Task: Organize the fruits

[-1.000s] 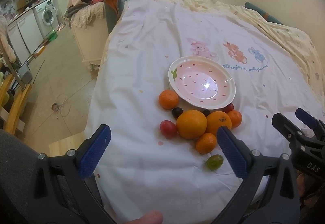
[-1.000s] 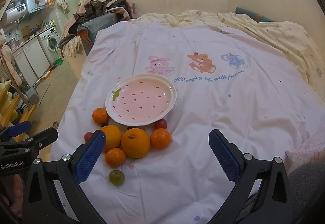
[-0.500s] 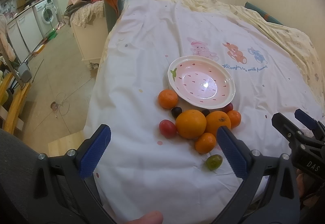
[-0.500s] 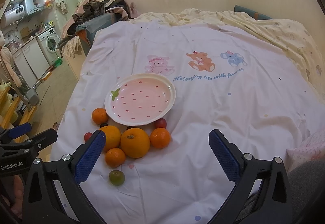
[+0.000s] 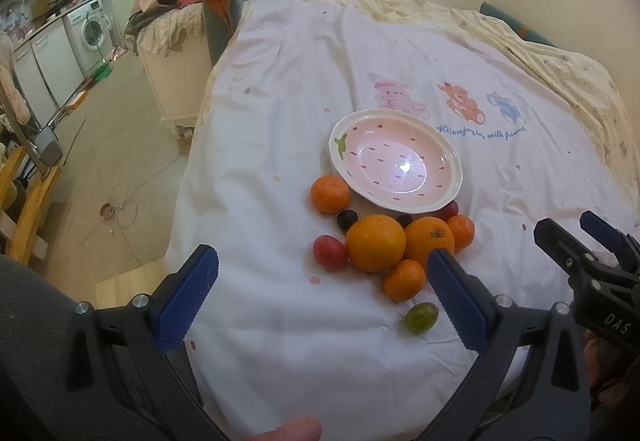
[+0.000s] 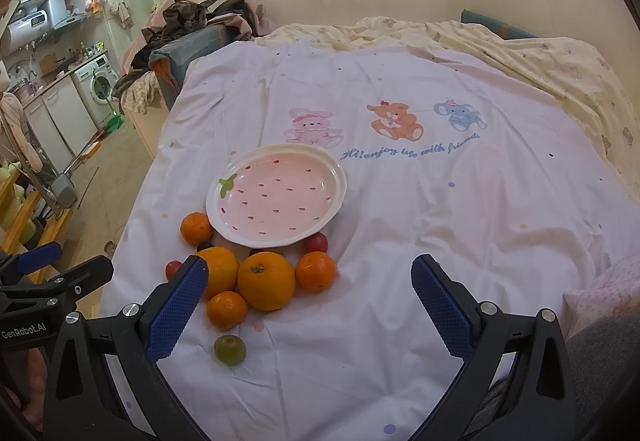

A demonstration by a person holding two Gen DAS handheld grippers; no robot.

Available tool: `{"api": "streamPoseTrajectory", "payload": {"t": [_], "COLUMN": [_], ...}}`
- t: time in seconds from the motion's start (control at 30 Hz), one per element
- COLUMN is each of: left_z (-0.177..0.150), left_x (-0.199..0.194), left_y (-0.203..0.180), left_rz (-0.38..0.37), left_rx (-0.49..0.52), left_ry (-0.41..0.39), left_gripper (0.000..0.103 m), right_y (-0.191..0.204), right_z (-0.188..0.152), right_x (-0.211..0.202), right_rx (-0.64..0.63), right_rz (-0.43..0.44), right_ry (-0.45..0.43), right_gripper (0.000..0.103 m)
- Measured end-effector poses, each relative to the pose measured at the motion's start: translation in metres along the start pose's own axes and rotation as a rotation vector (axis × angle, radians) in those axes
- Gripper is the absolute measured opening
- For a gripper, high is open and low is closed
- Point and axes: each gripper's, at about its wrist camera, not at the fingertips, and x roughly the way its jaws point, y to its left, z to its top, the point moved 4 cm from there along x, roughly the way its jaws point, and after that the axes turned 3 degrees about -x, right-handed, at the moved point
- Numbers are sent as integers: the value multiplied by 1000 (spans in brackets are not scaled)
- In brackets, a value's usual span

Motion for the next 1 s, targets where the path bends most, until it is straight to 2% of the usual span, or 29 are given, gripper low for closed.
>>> {"api": "streamPoseTrajectory", "payload": {"t": [0.5,0.67,0.9,1.0], "left_z": [0,-1,1,1], "left_x": [0,1,11,21], "left_y": [-1,-1,6,6], "left_rz": [4,6,64,60], "left_rx": [2,-2,0,-5], "left_ry": [1,10,77,143], "left_gripper": [103,103,103,103], "right_y": [0,-5,-27,-37], "right_z": [0,-3,16,22], "right_x": [1,5,11,23], "right_rx": [4,36,94,123], "right_rz": [3,21,57,73], "right_ry": [3,34,95,153], "right_gripper": [103,103,103,103]}}
